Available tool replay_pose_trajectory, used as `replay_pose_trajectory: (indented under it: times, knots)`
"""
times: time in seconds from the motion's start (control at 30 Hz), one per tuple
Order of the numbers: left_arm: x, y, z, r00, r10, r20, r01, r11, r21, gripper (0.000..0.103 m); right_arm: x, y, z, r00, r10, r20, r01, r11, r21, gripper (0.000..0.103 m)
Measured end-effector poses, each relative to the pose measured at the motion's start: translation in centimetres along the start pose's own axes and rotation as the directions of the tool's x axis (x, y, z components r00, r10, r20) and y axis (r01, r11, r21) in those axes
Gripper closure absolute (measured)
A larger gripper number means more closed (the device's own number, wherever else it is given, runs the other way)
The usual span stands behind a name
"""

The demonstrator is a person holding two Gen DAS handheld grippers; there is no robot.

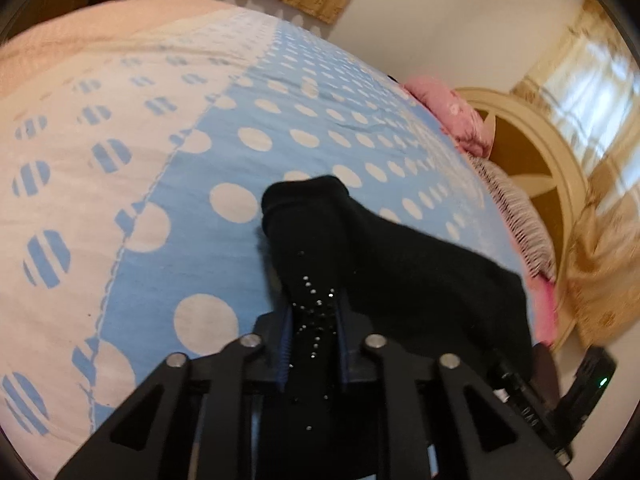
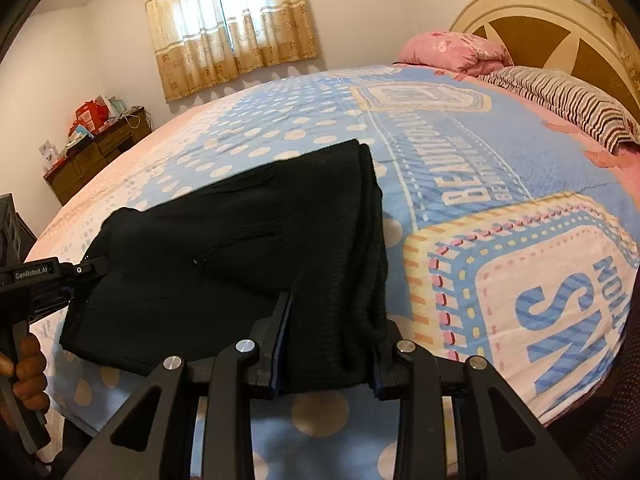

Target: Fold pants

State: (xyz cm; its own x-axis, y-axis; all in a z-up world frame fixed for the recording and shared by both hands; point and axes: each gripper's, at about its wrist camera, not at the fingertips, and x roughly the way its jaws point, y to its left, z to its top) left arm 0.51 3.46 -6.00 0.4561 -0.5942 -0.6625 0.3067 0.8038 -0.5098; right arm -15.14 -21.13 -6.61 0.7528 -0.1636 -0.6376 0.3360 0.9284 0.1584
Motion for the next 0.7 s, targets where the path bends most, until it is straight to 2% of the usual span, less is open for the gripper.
replay_pose_trajectory:
  times: [0.13,0.23,0.4,0.53,0.67,0.7]
  knots:
    - [-1.0,-1.4,0.1,0.998,0.041,0.045,-0.043,0.997,0.056,0.088,-1.0,0.8,0.9,1.000,0.004,0.023,-0.003,1.000,-0.022,0.070]
    - [-2.4,-2.1,0.8,0.995,0.035,0.089,-0.043,0.995,0.088,0.089,-1.8,1.8,1.9,0.999,0.020,0.044,-0.018,0.999,-0.042,0.070]
    - [-5.0,-1.2,2.9,0.979,0.081,0.185,-0.101,0.990,0.098,0.089,-2.0,5.7,4.2,0.992,0.107,0.074,-0.096,0.987,-0.129,0.070]
    - [-8.0,1.3,5.6,0.953,0.150,0.265,-0.173,0.983,0.064,0.089,-1.2,9.8,6.6,0.976,0.204,0.080,-0.184,0.961,-0.208,0.070]
    - [-11.4,4.4,8.5,0.906,0.246,0.345,-0.265,0.964,0.010,0.089,0.6,16.2,10.1,0.946,0.311,0.092,-0.267,0.908,-0.324,0.070]
    - [-12.4,5.3,9.3,0.888,0.277,0.367,-0.297,0.955,-0.005,0.089,1.2,17.5,10.8,0.939,0.333,0.089,-0.286,0.896,-0.339,0.070]
